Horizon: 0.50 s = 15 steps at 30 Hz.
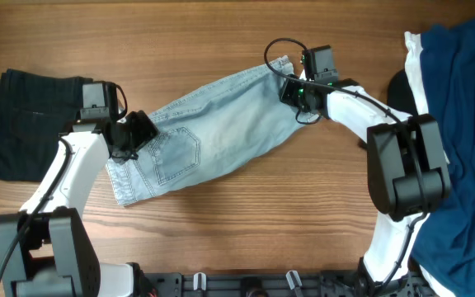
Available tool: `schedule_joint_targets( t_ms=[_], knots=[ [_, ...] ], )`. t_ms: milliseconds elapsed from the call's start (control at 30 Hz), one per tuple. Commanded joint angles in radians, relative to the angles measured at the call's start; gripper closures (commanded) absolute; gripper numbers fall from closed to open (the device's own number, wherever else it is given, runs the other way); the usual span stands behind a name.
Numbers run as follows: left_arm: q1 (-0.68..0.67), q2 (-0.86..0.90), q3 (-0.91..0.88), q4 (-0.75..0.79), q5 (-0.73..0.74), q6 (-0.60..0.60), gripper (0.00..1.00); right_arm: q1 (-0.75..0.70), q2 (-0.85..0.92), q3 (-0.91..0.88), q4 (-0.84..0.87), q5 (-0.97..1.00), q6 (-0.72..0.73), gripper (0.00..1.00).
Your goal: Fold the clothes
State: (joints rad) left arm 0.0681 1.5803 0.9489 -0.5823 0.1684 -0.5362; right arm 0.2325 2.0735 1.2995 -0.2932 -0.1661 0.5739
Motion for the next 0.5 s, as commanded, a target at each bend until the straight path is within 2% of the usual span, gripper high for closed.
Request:
schedule_joint_targets(
  t_ms=[0, 67, 133, 233, 300, 400, 467],
  knots=[
    [0.002, 0.016, 0.004, 0.019, -0.023, -0.022, 0.27, -0.032, 0.016, -0.036, -0.140, 0.248, -0.021, 0.75],
    [0.002, 0.041, 0.002, 0.032, -0.047, -0.022, 0.23, -0.051, 0.016, -0.044, -0.210, 0.277, -0.022, 0.74],
    [0.002, 0.064, 0.002, 0.043, -0.047, -0.022, 0.20, -0.067, 0.016, -0.044, -0.304, 0.280, 0.031, 0.85],
    [0.002, 0.079, 0.002, 0.057, -0.047, -0.022, 0.19, -0.101, 0.016, -0.044, -0.505, 0.290, 0.188, 0.95],
    [0.002, 0.079, 0.002, 0.068, -0.047, -0.021, 0.18, -0.103, 0.010, -0.044, -0.565, 0.282, 0.188, 0.96],
    [0.002, 0.079, 0.002, 0.071, -0.047, -0.021, 0.18, -0.101, -0.049, -0.033, -0.563, 0.247, 0.165, 0.96],
    [0.002, 0.079, 0.002, 0.066, -0.046, -0.021, 0.18, -0.101, -0.117, -0.007, -0.509, 0.146, 0.036, 0.94]
  ],
)
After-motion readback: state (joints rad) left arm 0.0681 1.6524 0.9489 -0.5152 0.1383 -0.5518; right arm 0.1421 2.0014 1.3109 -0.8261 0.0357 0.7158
